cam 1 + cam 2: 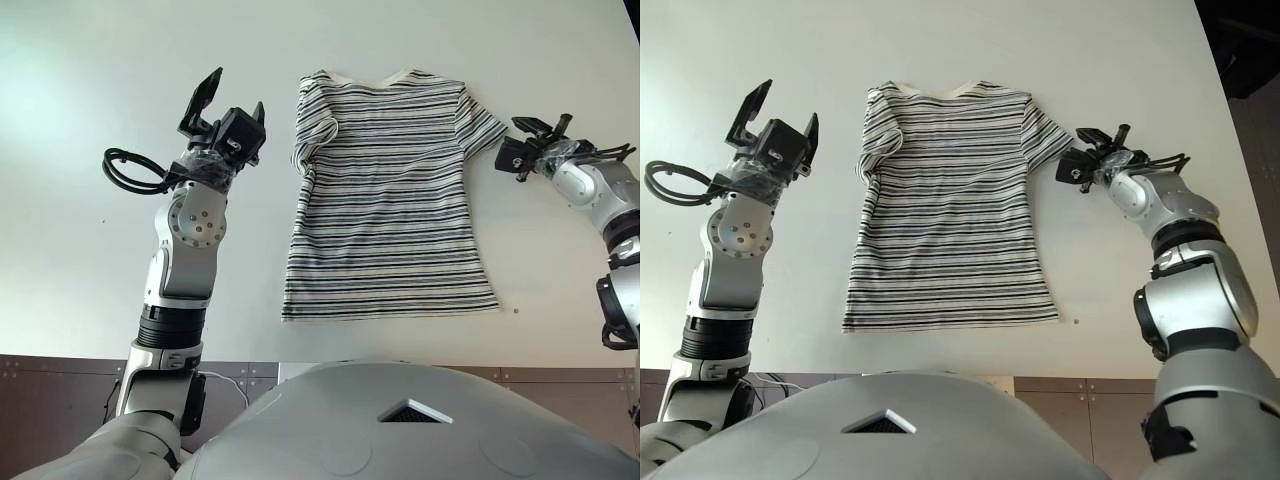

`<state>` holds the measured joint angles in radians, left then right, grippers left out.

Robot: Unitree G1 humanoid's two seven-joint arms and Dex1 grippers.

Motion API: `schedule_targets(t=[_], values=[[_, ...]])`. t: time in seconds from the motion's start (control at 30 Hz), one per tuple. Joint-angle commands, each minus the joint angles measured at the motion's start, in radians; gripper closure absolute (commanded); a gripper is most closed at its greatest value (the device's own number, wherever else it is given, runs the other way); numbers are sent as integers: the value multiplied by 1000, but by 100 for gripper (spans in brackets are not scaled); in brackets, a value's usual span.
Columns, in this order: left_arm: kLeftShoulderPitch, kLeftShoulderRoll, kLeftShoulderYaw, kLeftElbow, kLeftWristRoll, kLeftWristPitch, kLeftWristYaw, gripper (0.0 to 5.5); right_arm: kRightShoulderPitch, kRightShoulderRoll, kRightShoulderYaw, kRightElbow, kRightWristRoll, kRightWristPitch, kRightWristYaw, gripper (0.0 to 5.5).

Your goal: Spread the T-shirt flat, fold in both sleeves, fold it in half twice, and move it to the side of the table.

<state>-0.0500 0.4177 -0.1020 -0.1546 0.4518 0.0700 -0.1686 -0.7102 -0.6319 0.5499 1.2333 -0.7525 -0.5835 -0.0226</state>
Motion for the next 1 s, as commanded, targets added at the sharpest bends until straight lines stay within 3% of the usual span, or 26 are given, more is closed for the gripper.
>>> schedule_targets(t=[0.03,0.23,0.57,0.8,1.0], values=[[-10,-6,-15,13,5,-5,0,231,-24,60,27,40,-20,23,5,380],[-18,-14,-27,13,4,-3,-2,231,-40,68,30,74,-8,68,4,380],[-22,-28,-49,36,16,-15,12,229,-20,61,7,75,30,67,8,535],[-20,-29,-56,36,19,-14,20,229,-11,68,5,73,40,50,3,535],[-17,-24,-54,42,18,-21,28,229,7,58,-116,-9,168,-23,-32,535]])
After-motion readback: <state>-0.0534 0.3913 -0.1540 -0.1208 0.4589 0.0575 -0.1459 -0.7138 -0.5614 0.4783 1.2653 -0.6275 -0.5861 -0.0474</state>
